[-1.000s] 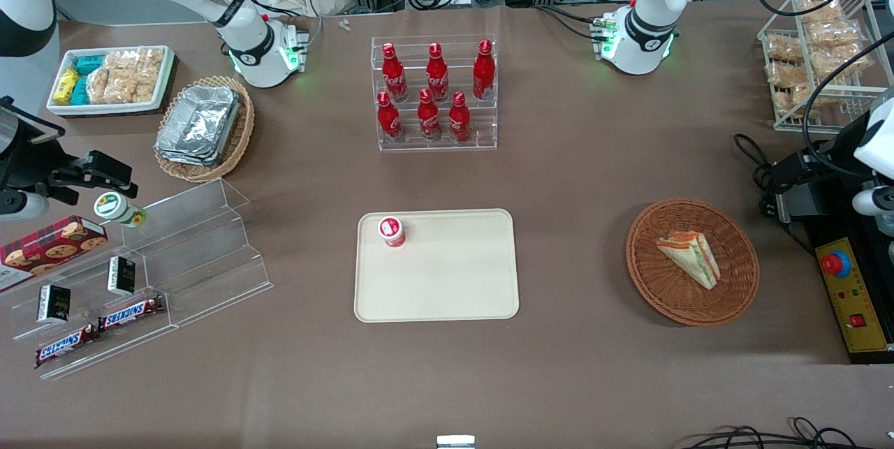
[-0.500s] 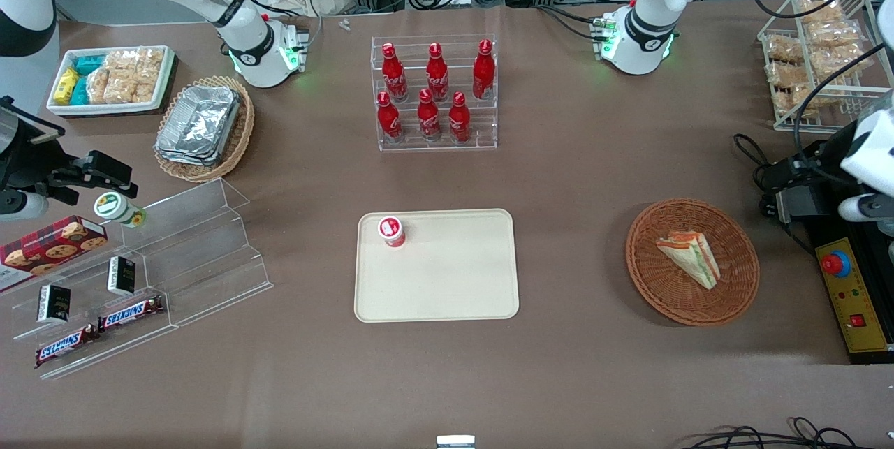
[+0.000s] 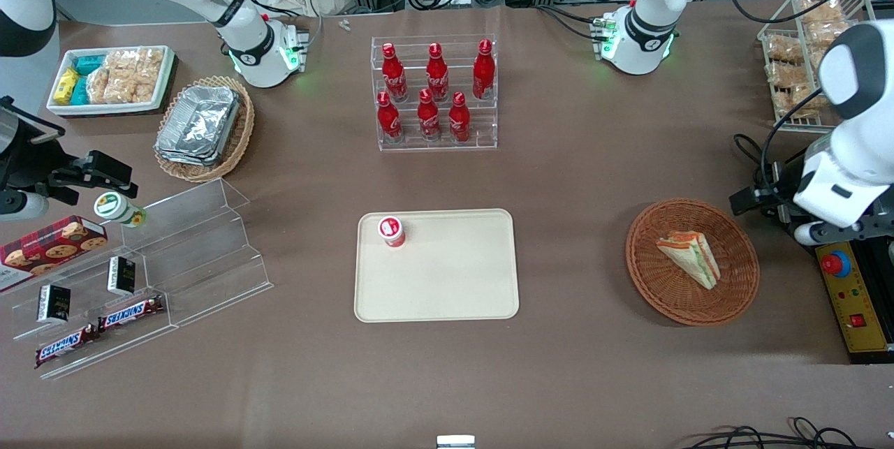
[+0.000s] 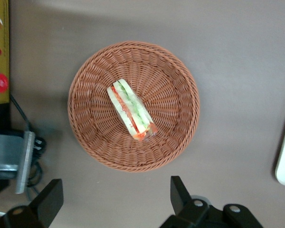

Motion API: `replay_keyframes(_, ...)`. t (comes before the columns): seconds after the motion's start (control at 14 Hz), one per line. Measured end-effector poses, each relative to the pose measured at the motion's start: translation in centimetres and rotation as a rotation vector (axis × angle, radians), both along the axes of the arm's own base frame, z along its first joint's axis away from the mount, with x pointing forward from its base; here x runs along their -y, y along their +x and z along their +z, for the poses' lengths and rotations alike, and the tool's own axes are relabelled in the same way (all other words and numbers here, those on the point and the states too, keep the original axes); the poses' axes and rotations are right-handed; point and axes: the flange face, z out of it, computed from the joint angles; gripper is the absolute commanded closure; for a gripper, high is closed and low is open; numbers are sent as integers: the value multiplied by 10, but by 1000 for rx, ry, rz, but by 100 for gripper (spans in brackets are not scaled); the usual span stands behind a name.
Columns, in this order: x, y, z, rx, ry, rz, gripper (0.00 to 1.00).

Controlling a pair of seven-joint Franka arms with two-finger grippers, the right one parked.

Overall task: Place sandwich from basket to tray
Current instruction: 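Close the left gripper on the upright wrapped sandwich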

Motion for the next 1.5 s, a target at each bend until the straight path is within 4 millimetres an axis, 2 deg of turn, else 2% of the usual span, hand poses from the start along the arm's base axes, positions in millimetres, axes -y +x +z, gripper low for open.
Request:
replay_keyframes(0.36,-4,3,-63,-30,-6,176,0)
replay_keyframes(0.79,-7,23,-134,-28,-17,431,1)
replay_keyframes(1.07,-7,28,-183,-27,-16,492,2)
replay_keyframes(1.29,-8,22,-211,-4,-22,499,2)
replay_keyframes(1.43,-8,19,-221,-9,-21,500,10)
replay_keyframes(1.5,-8,18,-225,-9,-21,500,19)
